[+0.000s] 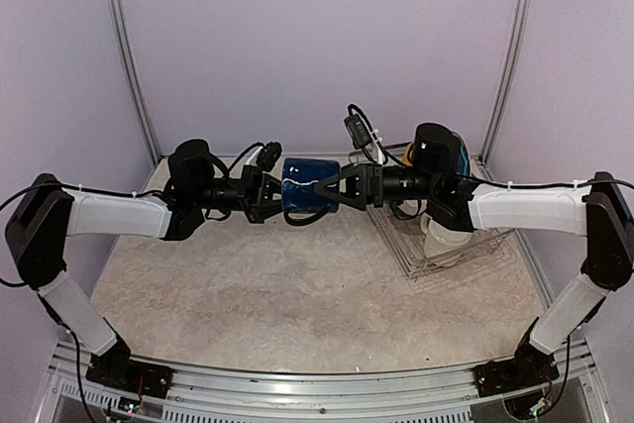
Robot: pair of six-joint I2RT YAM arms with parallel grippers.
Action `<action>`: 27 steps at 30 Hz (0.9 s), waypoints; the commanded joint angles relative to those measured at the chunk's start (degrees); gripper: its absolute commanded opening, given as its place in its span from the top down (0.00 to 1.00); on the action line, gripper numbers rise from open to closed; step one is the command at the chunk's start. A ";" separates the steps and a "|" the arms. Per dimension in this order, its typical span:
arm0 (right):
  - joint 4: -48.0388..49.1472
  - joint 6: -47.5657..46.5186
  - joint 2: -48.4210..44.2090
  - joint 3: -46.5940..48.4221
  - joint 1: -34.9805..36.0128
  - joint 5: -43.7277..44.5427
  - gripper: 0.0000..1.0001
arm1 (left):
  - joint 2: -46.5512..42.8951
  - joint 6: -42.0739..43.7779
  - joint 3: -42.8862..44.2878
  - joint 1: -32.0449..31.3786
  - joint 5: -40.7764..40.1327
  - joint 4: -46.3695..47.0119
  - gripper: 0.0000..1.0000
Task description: Load the mixed dishes into the dish rack
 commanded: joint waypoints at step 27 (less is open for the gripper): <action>-14.53 -6.86 -8.23 1.01 -3.43 2.75 1.00 | -0.62 1.12 0.02 0.87 -0.77 4.09 0.43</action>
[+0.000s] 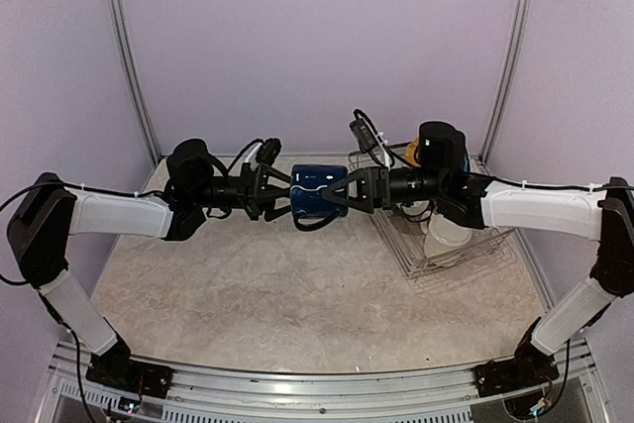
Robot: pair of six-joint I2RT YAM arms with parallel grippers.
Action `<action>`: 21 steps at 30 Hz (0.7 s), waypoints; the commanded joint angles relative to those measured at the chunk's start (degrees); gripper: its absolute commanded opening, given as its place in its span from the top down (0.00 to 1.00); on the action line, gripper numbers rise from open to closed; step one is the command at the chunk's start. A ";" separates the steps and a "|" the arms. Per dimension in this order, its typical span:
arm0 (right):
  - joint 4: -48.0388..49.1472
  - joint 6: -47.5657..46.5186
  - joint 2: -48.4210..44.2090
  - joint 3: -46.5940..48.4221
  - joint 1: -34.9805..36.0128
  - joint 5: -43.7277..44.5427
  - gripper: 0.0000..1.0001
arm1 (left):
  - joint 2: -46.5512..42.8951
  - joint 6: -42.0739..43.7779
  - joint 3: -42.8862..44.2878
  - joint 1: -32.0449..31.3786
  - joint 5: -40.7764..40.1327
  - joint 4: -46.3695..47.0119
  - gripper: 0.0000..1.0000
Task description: Load the mixed dishes into the dish rack
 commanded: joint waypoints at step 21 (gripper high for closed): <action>-74.27 -27.65 -7.89 22.66 -11.54 50.88 1.00 | -13.08 29.64 5.28 1.53 -16.70 -44.61 0.23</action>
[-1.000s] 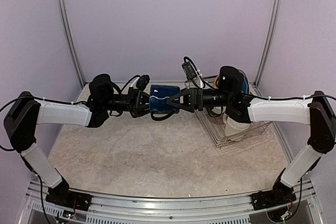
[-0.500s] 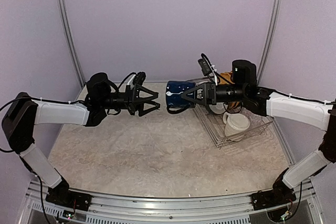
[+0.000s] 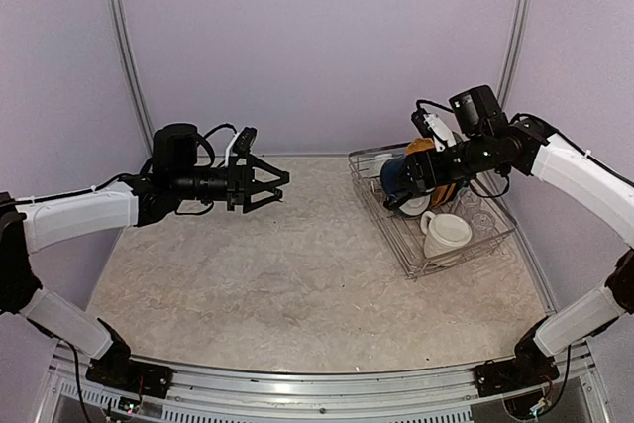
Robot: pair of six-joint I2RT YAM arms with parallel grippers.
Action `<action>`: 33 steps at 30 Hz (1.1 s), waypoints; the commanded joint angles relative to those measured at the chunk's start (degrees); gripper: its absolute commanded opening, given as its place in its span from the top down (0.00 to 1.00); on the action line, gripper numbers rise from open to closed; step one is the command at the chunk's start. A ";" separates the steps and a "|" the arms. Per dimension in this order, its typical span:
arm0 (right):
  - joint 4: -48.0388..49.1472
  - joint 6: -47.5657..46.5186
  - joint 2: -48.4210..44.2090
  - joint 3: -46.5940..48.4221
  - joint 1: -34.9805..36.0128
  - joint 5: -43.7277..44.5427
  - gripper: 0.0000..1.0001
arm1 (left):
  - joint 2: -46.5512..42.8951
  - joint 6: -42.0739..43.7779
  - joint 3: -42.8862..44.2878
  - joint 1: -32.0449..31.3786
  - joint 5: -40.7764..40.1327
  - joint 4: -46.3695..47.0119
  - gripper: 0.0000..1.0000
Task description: Load the mixed dishes into the dish rack
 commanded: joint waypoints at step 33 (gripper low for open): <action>-21.36 -20.35 21.44 13.76 -0.50 13.28 1.00 | -5.31 12.90 1.86 -2.38 -15.42 -21.10 0.02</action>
